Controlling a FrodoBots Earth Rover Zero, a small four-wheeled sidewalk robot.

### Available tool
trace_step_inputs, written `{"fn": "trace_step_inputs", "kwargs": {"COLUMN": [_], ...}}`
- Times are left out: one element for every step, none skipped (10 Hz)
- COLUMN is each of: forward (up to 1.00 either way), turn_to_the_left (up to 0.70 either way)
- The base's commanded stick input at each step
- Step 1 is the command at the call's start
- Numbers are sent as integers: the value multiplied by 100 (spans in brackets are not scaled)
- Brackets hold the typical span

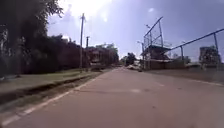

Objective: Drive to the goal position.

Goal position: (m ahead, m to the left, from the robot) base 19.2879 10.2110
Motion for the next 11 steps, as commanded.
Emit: {"fn": "trace_step_inputs", "kwargs": {"forward": [70, 70, 70, 70, 70, 70, 70, 70, 70, 70, 70], "turn_to_the_left": [0, 0, 0, 0, 0, 0, 0, 0, 0, 0, 0]}}
